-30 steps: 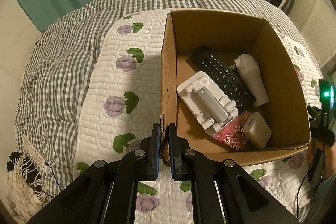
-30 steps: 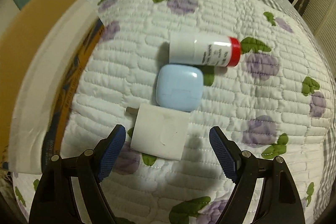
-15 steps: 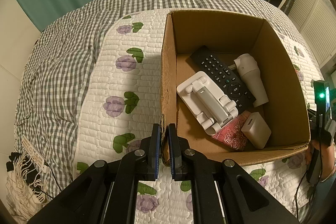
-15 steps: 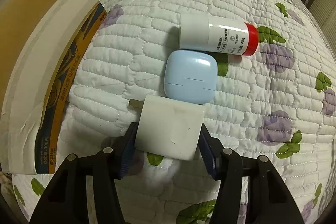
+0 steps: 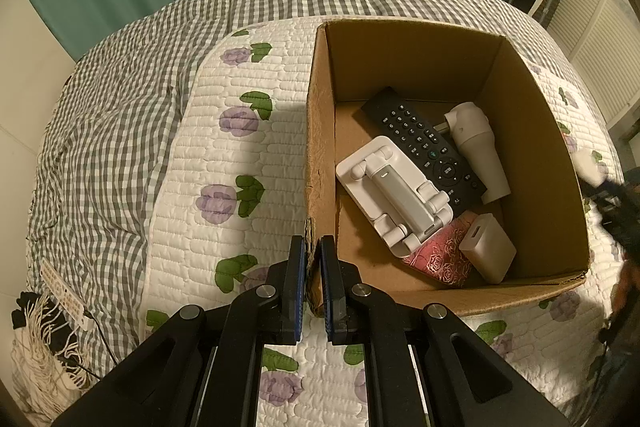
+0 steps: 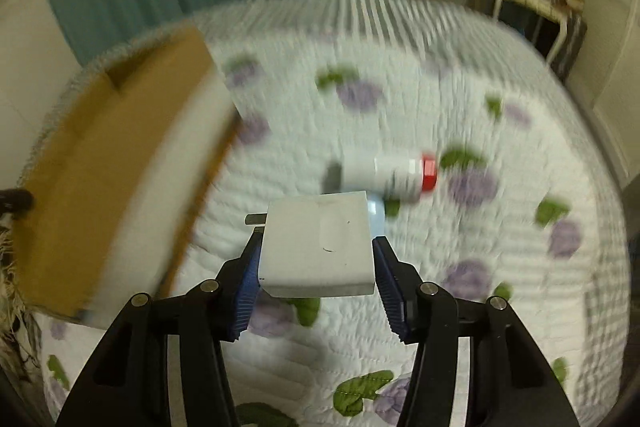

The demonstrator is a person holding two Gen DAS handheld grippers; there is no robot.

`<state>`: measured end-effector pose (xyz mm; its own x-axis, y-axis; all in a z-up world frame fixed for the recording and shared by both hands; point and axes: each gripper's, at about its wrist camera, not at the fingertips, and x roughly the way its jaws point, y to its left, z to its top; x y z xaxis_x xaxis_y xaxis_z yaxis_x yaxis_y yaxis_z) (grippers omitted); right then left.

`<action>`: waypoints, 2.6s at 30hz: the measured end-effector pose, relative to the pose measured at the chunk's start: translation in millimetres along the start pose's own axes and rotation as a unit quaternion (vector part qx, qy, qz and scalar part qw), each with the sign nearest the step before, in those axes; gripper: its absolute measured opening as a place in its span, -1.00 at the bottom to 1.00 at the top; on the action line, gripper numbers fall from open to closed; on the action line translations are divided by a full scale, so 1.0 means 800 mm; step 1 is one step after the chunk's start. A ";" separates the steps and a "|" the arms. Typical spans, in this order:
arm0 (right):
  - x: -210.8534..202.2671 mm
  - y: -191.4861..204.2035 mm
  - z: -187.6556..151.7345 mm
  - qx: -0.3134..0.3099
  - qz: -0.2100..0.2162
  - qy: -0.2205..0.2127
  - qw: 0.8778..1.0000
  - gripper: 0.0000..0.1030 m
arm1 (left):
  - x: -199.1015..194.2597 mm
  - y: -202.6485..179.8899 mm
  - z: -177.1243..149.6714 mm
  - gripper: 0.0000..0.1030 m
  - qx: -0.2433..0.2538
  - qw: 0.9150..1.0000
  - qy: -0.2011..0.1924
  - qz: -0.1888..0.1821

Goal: Organize rigid objects
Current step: 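Carry the white charger block with the right gripper into the box and release, then move the right gripper back and grasp the light-blue earbud case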

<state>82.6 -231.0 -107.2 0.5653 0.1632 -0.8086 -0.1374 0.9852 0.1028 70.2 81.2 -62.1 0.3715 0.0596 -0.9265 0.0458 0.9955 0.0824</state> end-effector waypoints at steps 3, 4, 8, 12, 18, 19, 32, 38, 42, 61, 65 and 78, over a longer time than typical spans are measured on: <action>-0.037 0.018 0.024 -0.012 0.013 -0.041 0.999 0.02 | 0.000 0.000 0.000 -0.86 0.001 1.000 0.000 0.000; -0.056 0.029 0.036 -0.020 0.019 -0.062 0.998 0.02 | 0.000 0.000 0.000 -0.86 0.000 1.000 0.000 0.000; -0.091 0.064 0.070 -0.048 0.047 -0.100 0.993 0.02 | 0.000 0.000 0.000 -0.86 0.000 1.000 0.000 0.000; -0.107 0.108 0.087 -0.076 0.074 -0.114 0.988 0.02 | 0.000 0.001 0.000 -0.86 0.000 1.000 0.000 0.000; -0.069 0.167 0.085 -0.107 0.099 -0.087 0.986 0.02 | -0.002 0.000 0.002 -0.86 0.005 1.000 0.002 0.000; -0.058 0.173 0.082 -0.108 0.102 -0.079 0.986 0.02 | -0.002 0.000 0.001 -0.86 0.005 1.000 0.002 0.000; -0.009 0.187 0.055 -0.100 0.120 -0.041 0.987 0.16 | -0.002 0.000 0.000 -0.86 0.004 1.000 0.001 0.002; -0.073 0.146 0.075 -0.045 0.142 -0.124 0.981 0.60 | -0.002 0.001 0.000 -0.86 0.002 1.000 0.002 -0.001; -0.102 0.095 0.088 -0.022 0.103 -0.144 0.984 0.62 | -0.001 0.001 -0.001 -0.86 0.003 1.000 0.002 0.000; 0.068 -0.075 -0.012 0.078 -0.009 0.051 0.996 0.63 | -0.002 -0.004 0.001 -0.86 0.002 1.000 0.007 0.013; 0.094 -0.086 -0.018 0.107 0.008 0.075 0.991 0.62 | -0.002 -0.004 0.001 -0.86 0.002 1.000 0.007 0.012; 0.141 -0.062 -0.013 0.081 -0.008 0.112 0.990 0.04 | -0.002 -0.003 0.000 -0.86 0.003 1.000 0.008 0.009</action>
<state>144.5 -262.1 -209.3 0.3687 0.1501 -0.9173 0.0131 0.9859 0.1665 69.5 78.4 -60.5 0.3581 0.0787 -0.9304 0.0448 0.9938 0.1013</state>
